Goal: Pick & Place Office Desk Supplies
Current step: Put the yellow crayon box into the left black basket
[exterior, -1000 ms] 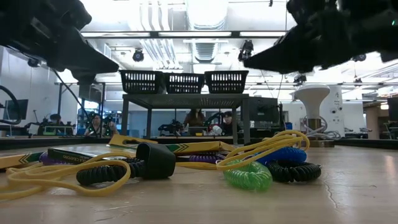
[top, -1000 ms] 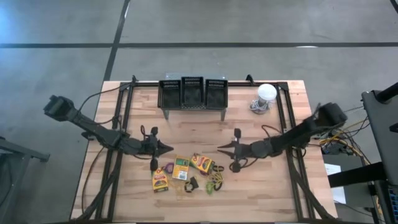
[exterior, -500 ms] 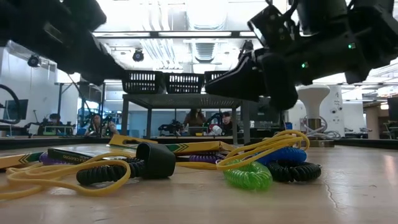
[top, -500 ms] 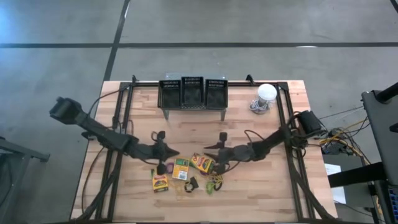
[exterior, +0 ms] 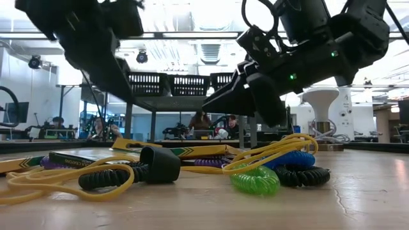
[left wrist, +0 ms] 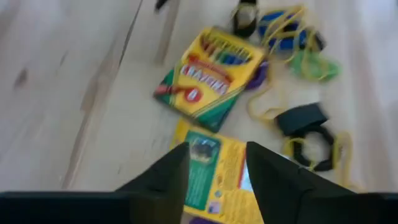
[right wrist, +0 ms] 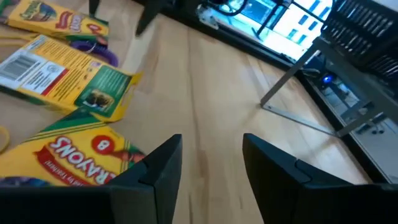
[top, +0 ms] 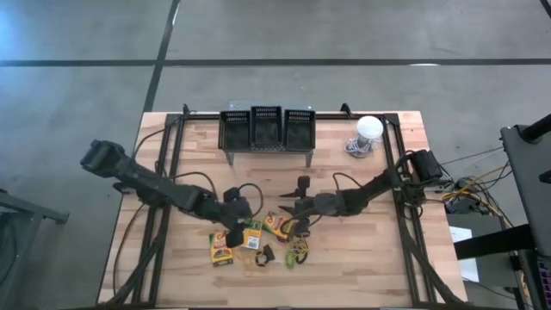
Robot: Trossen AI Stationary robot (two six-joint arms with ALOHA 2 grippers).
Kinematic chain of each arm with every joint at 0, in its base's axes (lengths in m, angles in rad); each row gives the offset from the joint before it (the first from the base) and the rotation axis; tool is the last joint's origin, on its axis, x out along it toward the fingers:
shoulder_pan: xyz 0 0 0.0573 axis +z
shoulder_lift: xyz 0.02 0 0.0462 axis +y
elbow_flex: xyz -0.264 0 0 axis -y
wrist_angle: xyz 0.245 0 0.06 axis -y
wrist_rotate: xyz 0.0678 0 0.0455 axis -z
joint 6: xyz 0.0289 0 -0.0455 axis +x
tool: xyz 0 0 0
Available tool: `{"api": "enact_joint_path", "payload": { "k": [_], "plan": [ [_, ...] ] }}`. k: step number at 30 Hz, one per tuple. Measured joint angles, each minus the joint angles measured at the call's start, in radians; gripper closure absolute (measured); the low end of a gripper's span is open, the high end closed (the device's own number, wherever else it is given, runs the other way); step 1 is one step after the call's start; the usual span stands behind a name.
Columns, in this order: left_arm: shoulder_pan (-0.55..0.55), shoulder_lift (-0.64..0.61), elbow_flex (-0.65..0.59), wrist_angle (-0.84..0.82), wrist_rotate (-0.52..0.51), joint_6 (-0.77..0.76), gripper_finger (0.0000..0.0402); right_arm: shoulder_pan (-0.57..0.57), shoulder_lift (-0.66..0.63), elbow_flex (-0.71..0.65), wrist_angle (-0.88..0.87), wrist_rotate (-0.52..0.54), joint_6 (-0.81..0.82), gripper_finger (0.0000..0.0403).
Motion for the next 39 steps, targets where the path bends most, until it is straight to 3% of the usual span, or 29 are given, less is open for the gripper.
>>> {"api": "enact_joint_path", "payload": {
  "k": [5,10,15,19,22,24,28,34,39],
  "plan": [
    [0.053,0.082,0.0,0.011,0.004,0.0,0.0196,-0.002,0.0,0.0,0.002,-0.001,-0.002,0.0242],
    [0.096,0.165,0.0,0.025,0.062,-0.002,0.0198,-0.001,0.0,-0.005,-0.016,-0.003,0.004,0.0248],
    [0.109,0.244,0.003,0.059,0.102,0.012,0.0241,-0.001,0.0,-0.008,-0.033,-0.004,0.003,0.0253],
    [0.109,0.249,0.003,0.087,0.133,0.055,0.0308,-0.001,0.0,-0.01,-0.036,-0.004,0.007,0.0254],
    [0.109,0.211,-0.003,0.061,0.135,0.116,0.0371,-0.001,0.0,-0.01,-0.036,-0.004,0.03,0.0253],
    [0.11,0.169,-0.004,0.049,0.132,0.16,0.0392,-0.001,0.0,-0.01,-0.036,-0.003,0.062,0.0253],
    [0.109,0.042,-0.001,-0.003,0.115,0.202,0.0397,0.001,0.0,-0.011,-0.053,-0.004,0.104,0.0257],
    [0.109,-0.189,0.102,-0.268,0.058,0.205,0.0399,0.001,0.0,-0.011,-0.059,-0.003,0.158,0.0258],
    [0.115,-0.306,0.278,-0.474,-0.095,0.255,0.04,0.003,0.0,-0.01,-0.076,-0.003,0.213,0.0259]
  ]
}}
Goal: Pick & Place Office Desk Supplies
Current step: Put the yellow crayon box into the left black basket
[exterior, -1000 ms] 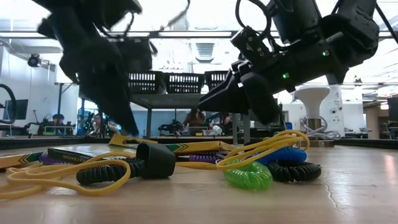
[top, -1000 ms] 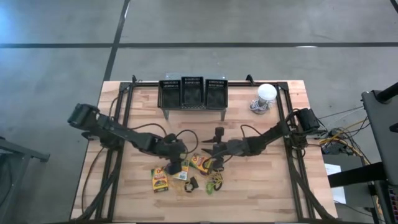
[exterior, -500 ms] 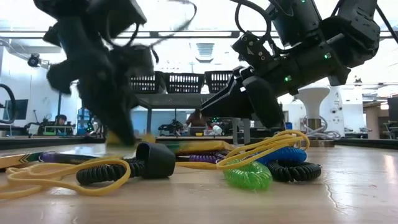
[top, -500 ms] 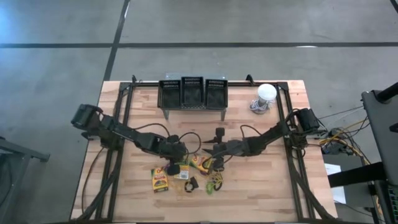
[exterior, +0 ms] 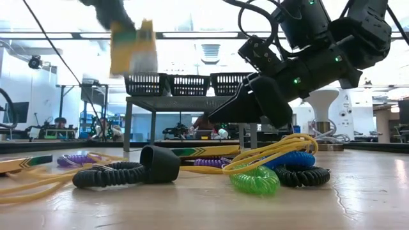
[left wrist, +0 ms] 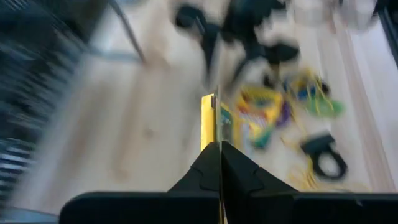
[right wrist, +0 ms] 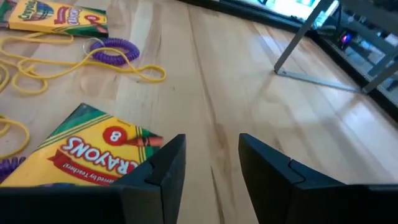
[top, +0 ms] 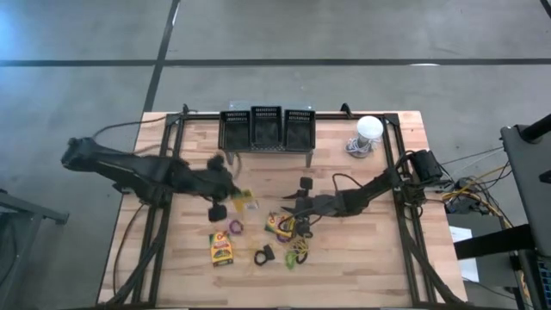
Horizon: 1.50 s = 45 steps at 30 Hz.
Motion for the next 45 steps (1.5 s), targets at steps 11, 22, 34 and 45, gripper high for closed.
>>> {"api": "enact_joint_path", "payload": {
  "k": [11,22,34,45],
  "plan": [
    [0.126,-0.013,0.289,-0.069,-0.446,0.562,0.04,0.0,0.0,0.0,-0.006,0.0,0.032,0.0271],
    [0.551,0.036,0.23,0.02,-0.242,0.785,0.04,-0.002,0.0,0.0,-0.005,0.0,0.01,0.0271],
    [0.631,0.118,0.131,0.108,-0.247,1.01,0.0388,-0.002,0.0,0.0,-0.013,0.0,0.024,0.0278],
    [0.631,0.119,0.051,0.113,-0.248,1.045,0.0309,-0.002,0.0,0.0,-0.027,0.0,0.028,0.0278]
  ]
}}
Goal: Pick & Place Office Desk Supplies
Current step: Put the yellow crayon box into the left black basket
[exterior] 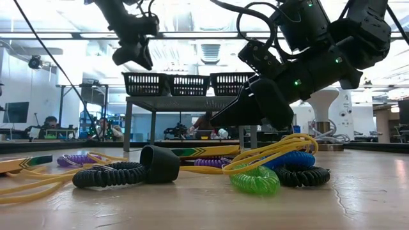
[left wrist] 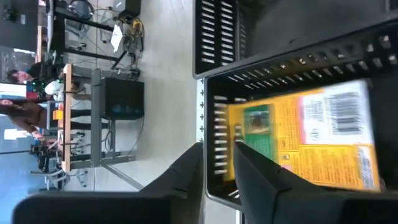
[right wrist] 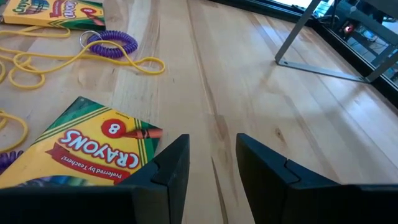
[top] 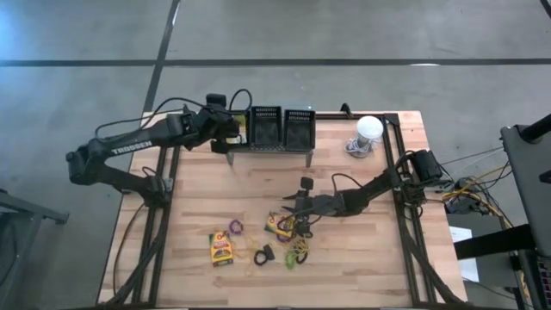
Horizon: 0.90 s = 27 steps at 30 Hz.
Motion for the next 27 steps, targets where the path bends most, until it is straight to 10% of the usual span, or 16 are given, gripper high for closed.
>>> {"api": "enact_joint_path", "payload": {
  "k": [12,20,27],
  "plan": [
    [-0.087,-0.004,0.072,-0.02,0.042,-0.302,0.0361,0.0,0.0,0.0,0.0,0.0,0.0,0.0276],
    [-0.467,-0.021,-0.025,-0.038,0.168,-0.646,0.0395,0.003,0.0,0.0,-0.001,-0.001,0.008,0.0277],
    [-0.814,-0.017,-0.376,0.476,0.173,-0.827,0.0394,0.04,-0.191,0.03,-0.346,-0.073,0.024,0.0249]
  ]
}}
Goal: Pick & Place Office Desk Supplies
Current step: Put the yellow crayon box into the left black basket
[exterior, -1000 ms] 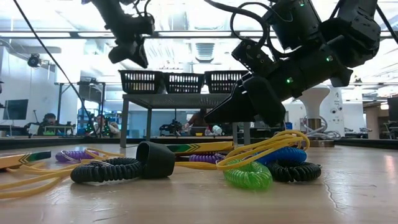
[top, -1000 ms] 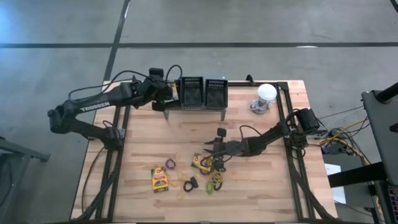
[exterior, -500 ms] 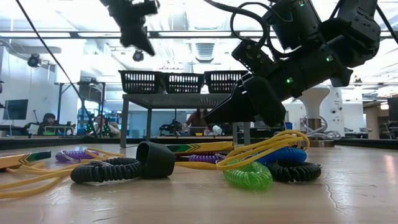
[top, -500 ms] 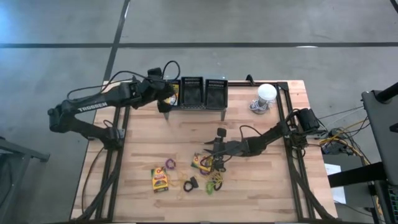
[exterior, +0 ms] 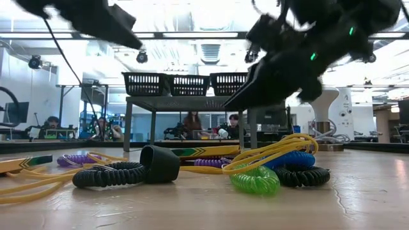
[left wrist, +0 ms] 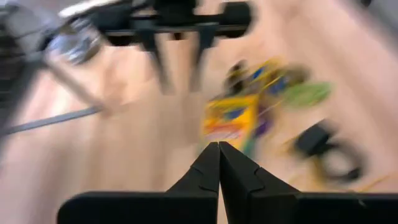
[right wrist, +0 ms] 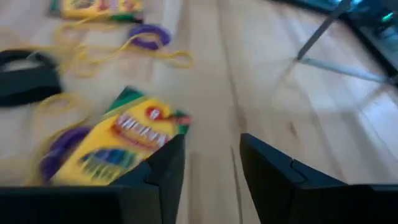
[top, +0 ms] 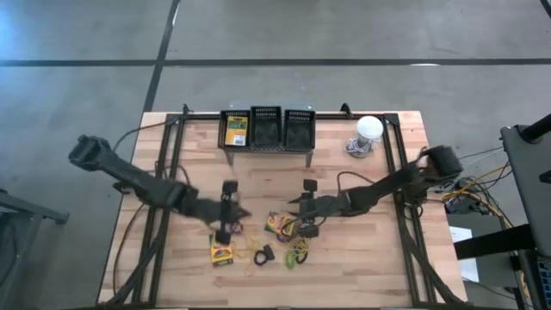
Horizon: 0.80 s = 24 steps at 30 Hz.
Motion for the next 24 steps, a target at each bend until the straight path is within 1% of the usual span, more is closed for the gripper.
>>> {"api": "enact_joint_path", "payload": {
  "k": [1,3,5,7,12,16,21,24],
  "plan": [
    [-0.025,0.004,-0.054,0.1,-0.001,-0.033,0.0394,0.006,-0.036,0.012,-0.077,-0.026,0.003,0.0241],
    [-0.04,0.024,-0.142,0.272,-0.001,-0.109,0.0395,0.018,-0.091,0.031,-0.2,-0.094,0.004,0.0225],
    [-0.029,0.059,-0.202,0.386,-0.004,-0.204,0.0396,0.03,-0.122,0.04,-0.245,-0.167,-0.009,0.0206],
    [-0.006,0.109,-0.231,0.447,-0.005,-0.255,0.0397,0.038,-0.132,0.038,-0.26,-0.233,-0.05,0.0187],
    [0.032,0.248,-0.209,0.463,-0.005,-0.239,0.0397,0.044,-0.08,0.039,-0.261,-0.242,-0.202,0.0149],
    [0.067,0.36,-0.171,0.464,-0.005,-0.228,0.0397,0.039,-0.036,0.081,-0.309,-0.24,-0.3,0.0127],
    [0.126,0.467,-0.132,0.462,0.005,-0.228,0.0396,0.011,0.01,0.206,-0.533,-0.226,-0.45,0.0109],
    [0.153,0.497,-0.122,0.464,0.033,-0.227,0.0396,-0.019,0.054,0.287,-0.661,-0.208,-0.547,0.0106]
  ]
}}
